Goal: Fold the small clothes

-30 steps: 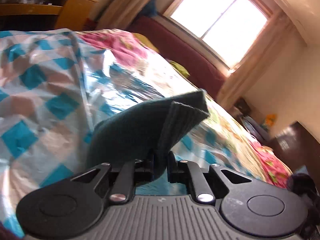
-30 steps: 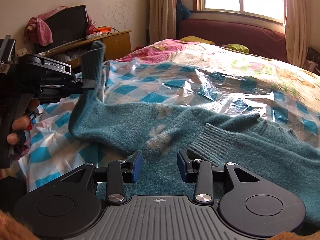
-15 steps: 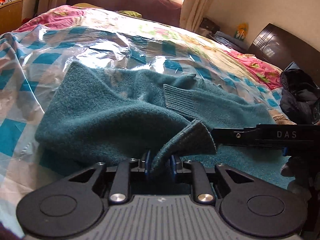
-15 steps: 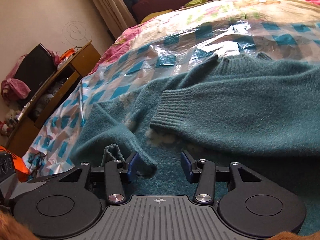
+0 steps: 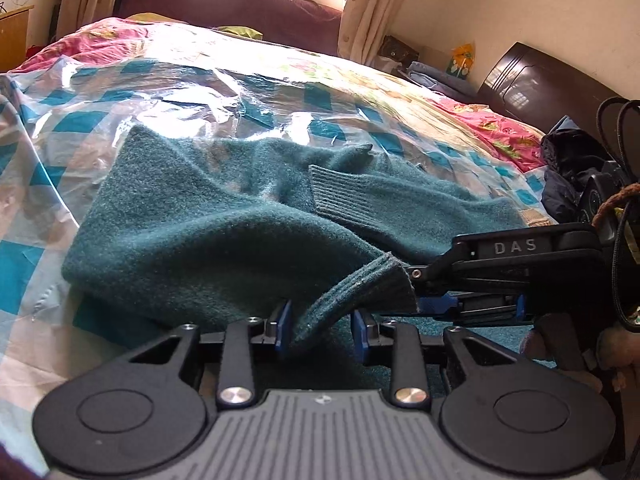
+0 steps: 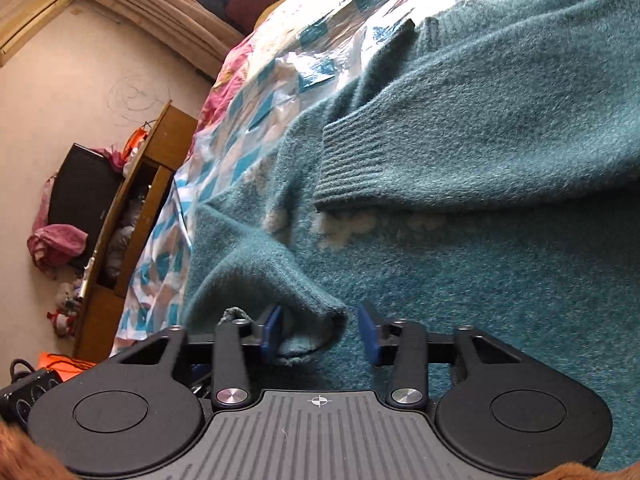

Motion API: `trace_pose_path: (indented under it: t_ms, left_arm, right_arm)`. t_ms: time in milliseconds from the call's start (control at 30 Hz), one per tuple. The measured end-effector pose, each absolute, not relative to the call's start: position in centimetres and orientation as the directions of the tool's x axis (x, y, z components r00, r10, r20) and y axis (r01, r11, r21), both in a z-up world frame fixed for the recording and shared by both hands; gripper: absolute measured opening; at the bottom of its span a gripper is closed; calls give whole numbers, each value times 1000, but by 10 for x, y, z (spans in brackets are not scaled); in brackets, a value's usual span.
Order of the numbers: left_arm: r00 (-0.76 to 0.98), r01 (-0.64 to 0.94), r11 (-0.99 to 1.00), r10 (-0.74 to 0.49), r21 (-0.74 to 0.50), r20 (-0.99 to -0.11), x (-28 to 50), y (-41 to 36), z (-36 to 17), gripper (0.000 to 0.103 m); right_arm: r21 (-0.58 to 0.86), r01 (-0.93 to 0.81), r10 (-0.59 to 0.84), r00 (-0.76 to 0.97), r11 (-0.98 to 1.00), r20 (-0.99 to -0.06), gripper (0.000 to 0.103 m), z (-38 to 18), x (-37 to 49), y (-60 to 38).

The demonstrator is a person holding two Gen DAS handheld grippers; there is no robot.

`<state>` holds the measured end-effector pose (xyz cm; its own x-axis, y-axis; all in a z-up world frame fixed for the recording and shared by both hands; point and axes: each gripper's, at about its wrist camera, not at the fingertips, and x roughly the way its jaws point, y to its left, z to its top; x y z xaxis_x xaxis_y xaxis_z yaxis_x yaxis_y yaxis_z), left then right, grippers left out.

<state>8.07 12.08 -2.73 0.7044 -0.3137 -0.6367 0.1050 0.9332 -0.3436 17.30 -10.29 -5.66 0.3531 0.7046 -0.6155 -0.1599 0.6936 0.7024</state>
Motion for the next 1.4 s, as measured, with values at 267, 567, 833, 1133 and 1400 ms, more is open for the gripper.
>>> trace_pose_path:
  t_ms: [267,567,833,1133,1400]
  left_arm:
    - [732,118,913,-346,-391,-587,75,125,-18,40]
    - [799,176,895,-374,-411,-470,67,123,22,55]
    - [798,225,923,-359,-313,-484,108,92,28,59]
    - [673,227,954,-300,-197,-676,160,40,-36,59]
    - [689,251,953,-300,-171,-659,158,33,-19,60]
  right_arm:
    - [619,-260,665,414,741,-622,8,-14,182,-100]
    - [473,-331,572,570,817,-589,7,62,215,-138]
    - [370,-148,369,668,917,-646,6,65,234,-225]
    - [360,40,271,585,932,-765,7,-20,241,-278]
    - [308,0,224,686,951,-692,17,7,213,-277]
